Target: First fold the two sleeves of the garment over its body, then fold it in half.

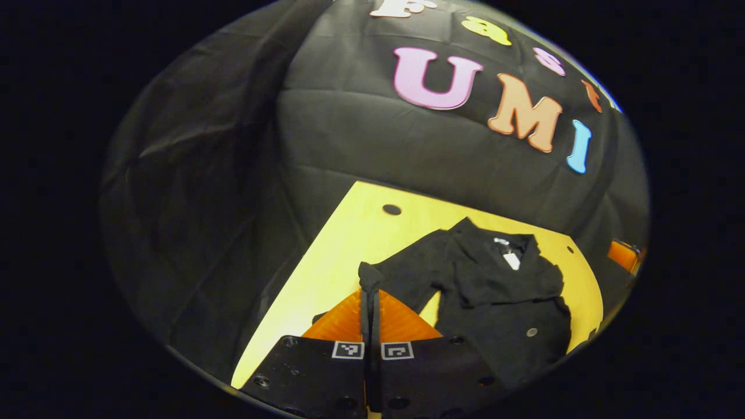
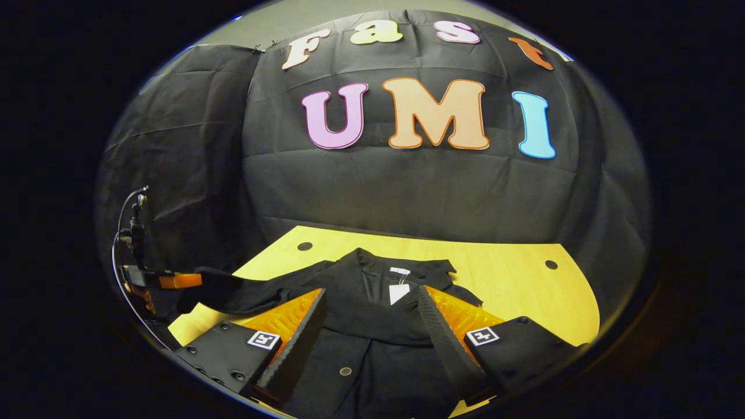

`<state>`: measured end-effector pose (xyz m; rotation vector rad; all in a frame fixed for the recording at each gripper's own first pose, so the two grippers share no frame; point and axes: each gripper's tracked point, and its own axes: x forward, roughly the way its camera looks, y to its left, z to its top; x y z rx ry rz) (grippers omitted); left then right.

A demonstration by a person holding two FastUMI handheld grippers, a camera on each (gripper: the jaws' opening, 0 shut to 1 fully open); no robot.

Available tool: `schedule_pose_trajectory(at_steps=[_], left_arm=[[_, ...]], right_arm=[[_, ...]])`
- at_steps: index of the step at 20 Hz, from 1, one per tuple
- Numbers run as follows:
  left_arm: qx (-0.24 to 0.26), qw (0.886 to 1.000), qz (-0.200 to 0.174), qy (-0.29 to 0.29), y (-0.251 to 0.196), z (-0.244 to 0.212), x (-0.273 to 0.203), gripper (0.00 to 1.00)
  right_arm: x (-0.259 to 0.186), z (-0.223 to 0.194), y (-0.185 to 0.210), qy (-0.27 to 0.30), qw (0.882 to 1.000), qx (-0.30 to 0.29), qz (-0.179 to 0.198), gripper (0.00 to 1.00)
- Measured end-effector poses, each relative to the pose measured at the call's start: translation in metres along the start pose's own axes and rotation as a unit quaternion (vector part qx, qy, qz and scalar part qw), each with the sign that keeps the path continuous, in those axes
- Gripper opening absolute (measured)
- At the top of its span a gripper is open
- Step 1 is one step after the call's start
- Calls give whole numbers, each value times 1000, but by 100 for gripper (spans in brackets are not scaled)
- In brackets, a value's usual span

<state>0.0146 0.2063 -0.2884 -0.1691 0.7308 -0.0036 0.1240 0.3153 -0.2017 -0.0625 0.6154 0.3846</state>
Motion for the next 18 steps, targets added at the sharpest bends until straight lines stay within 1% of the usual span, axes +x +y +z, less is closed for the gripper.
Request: schedule_pose_trajectory(at_steps=[2, 8, 9, 10, 12, 13, 18], left_arm=[[10, 999, -24, -25, -36, 19, 7, 0], [53, 994, -87, -35, -137, 49, 24, 0], [63, 993, -97, -37, -155, 50, 29, 0], [72, 991, -106, -34, -173, 50, 32, 0], [84, 988, -127, -28, -209, 47, 38, 0], [89, 986, -139, -23, -229, 45, 41, 0], [125, 974, -188, -9, -313, 26, 58, 0]], right_arm=[[-5, -2, -16, -5, 1000, 15, -3, 100], [-28, -9, -77, -20, 998, 57, -24, 99], [-32, -12, -88, -22, 997, 64, -29, 99], [-36, -15, -98, -23, 997, 71, -34, 94], [-44, -19, -119, -26, 995, 86, -42, 94], [-47, -22, -128, -27, 994, 92, -46, 98], [-68, -40, -170, -26, 992, 106, -67, 98]])
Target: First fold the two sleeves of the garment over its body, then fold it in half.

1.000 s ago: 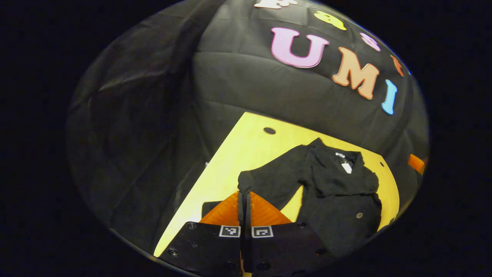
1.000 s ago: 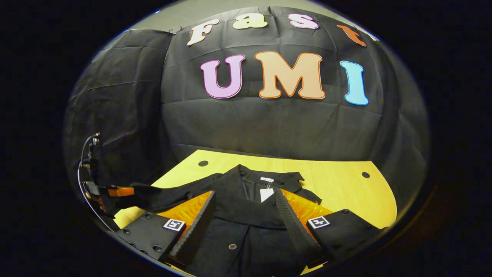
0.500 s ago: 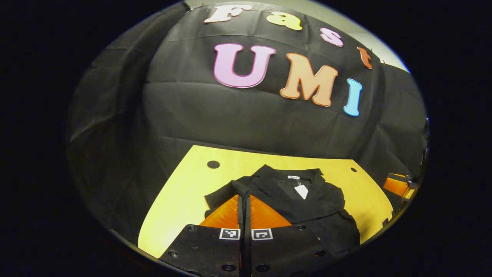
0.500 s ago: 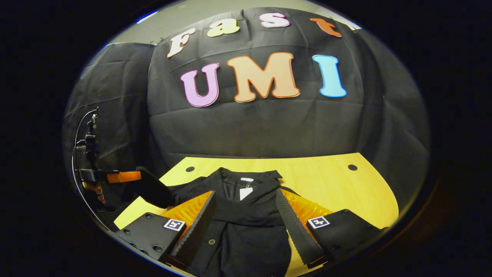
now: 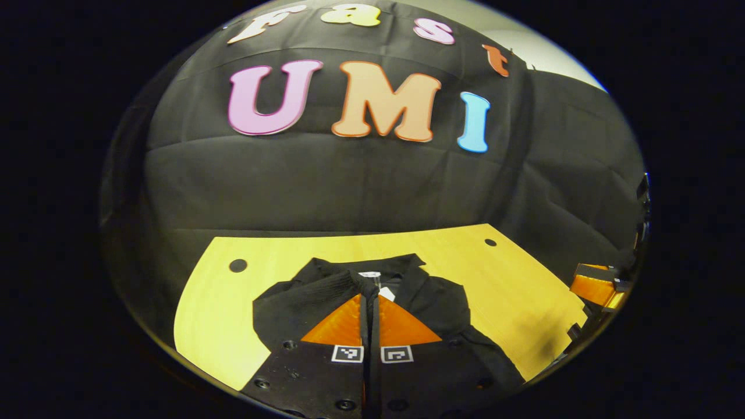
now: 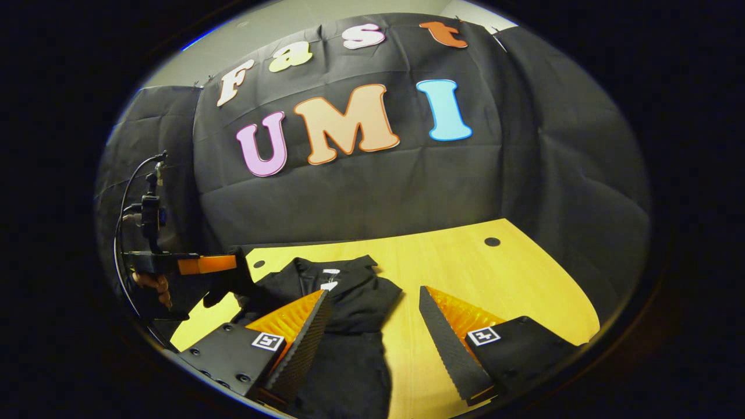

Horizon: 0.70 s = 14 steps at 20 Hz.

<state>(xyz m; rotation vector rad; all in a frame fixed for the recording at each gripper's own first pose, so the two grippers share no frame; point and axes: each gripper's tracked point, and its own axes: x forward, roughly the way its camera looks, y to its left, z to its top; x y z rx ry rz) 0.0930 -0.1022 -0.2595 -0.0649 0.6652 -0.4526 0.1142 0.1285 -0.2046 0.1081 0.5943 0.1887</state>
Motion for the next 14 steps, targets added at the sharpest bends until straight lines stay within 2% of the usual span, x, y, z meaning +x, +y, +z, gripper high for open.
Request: schedule_pose_trajectory(at_steps=[2, 3, 6, 11, 13, 14], left_arm=[[7, 1000, -12, 13, -25, -6, 20, 0], [12, 1000, -16, 19, -35, -9, 30, 0], [20, 998, -19, 51, -58, -25, 58, 0], [32, 997, -11, 71, -71, -34, 80, 0], [39, 996, -41, 68, -92, -32, 76, 0], [37, 997, -57, 44, -103, -19, 74, 34]], right_arm=[[-7, -3, -18, 3, 1000, 1, -9, 94], [-10, -4, -27, 3, 1000, 1, -16, 98], [-20, -6, -51, 5, 999, 8, -32, 98], [-24, -6, -77, 9, 998, 20, -52, 98], [-22, -8, -80, 12, 998, 19, -54, 98], [-21, -9, -81, 14, 998, 17, -53, 98]])
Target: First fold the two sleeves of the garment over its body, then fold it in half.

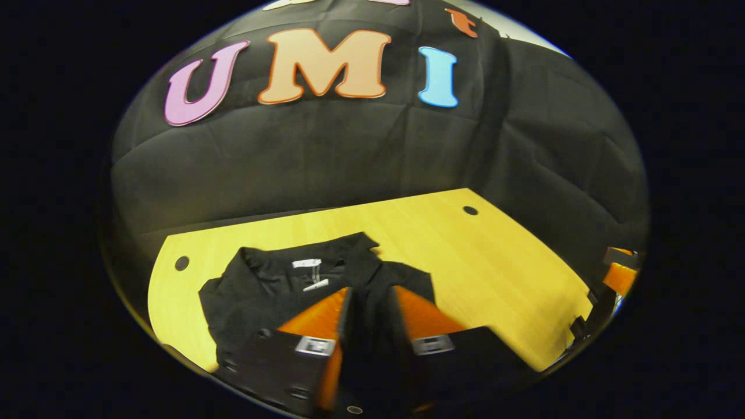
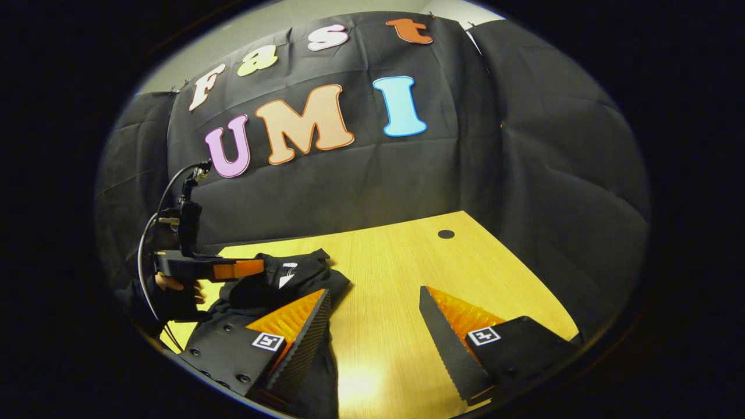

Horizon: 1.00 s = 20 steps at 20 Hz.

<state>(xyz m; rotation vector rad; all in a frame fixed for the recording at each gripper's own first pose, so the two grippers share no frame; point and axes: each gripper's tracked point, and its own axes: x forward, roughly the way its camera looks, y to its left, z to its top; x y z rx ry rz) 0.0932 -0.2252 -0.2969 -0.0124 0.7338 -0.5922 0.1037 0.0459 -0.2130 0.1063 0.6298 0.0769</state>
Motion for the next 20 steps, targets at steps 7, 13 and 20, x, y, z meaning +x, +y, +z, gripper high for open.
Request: schedule_pose_trajectory(at_steps=[7, 13, 20], left_arm=[[8, 991, 76, -109, 31, 53, -46, 94], [-29, 980, 152, -125, 83, 33, -125, 94], [-43, 975, 200, -86, 145, -54, -227, 99]], right_arm=[[13, -4, 19, 9, 999, -24, 47, 98], [18, -6, 47, 10, 995, -27, 93, 98], [-15, -51, 112, 26, 994, -41, 103, 98]])
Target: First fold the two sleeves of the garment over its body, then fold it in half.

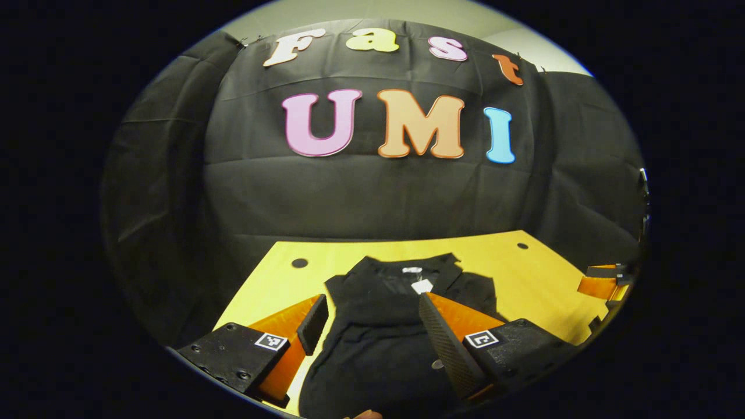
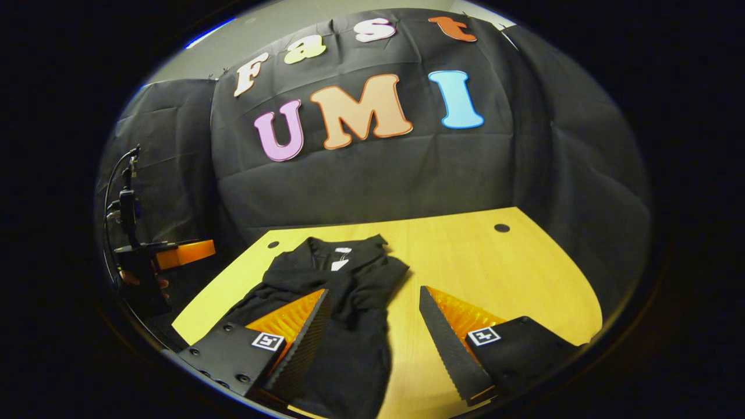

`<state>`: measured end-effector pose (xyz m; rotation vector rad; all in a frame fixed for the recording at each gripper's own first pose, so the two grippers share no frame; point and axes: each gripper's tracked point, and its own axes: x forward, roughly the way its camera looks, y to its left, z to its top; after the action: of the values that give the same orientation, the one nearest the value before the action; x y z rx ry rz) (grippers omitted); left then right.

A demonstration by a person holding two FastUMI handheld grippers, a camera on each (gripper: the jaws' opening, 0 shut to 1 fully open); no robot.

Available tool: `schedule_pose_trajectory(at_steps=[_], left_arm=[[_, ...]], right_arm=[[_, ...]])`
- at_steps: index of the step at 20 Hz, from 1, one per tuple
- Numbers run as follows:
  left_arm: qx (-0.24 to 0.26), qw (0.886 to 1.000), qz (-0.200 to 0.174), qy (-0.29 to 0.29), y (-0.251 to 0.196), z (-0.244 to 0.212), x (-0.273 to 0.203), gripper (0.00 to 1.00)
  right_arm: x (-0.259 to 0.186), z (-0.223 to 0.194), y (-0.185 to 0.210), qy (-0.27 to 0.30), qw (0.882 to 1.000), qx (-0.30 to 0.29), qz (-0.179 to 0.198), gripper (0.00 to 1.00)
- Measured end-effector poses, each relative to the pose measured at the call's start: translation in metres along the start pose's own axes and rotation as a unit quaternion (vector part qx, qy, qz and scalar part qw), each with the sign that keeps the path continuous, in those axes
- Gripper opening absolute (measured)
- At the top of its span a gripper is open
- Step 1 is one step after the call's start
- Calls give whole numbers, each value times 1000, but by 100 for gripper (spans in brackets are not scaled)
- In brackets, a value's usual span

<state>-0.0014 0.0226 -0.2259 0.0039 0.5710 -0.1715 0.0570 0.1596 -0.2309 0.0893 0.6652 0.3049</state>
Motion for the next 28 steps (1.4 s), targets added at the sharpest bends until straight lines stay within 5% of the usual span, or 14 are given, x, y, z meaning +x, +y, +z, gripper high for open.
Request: schedule_pose_trajectory(at_steps=[7, 18, 25, 28], left_arm=[[-14, 997, 20, 70, 58, -93, -60, 95], [-16, 975, 32, 218, 84, -245, -101, 97], [-12, 975, 30, 222, 82, -261, -103, 96], [-10, 976, 20, 217, 80, -263, -103, 95]], right_arm=[[-21, -77, 40, 58, 998, -26, -15, 98], [-46, -190, 18, 169, 980, -35, -97, 99], [-49, -248, 8, 257, 958, -47, -121, 99], [-42, -246, 12, 248, 962, -18, -117, 99]])
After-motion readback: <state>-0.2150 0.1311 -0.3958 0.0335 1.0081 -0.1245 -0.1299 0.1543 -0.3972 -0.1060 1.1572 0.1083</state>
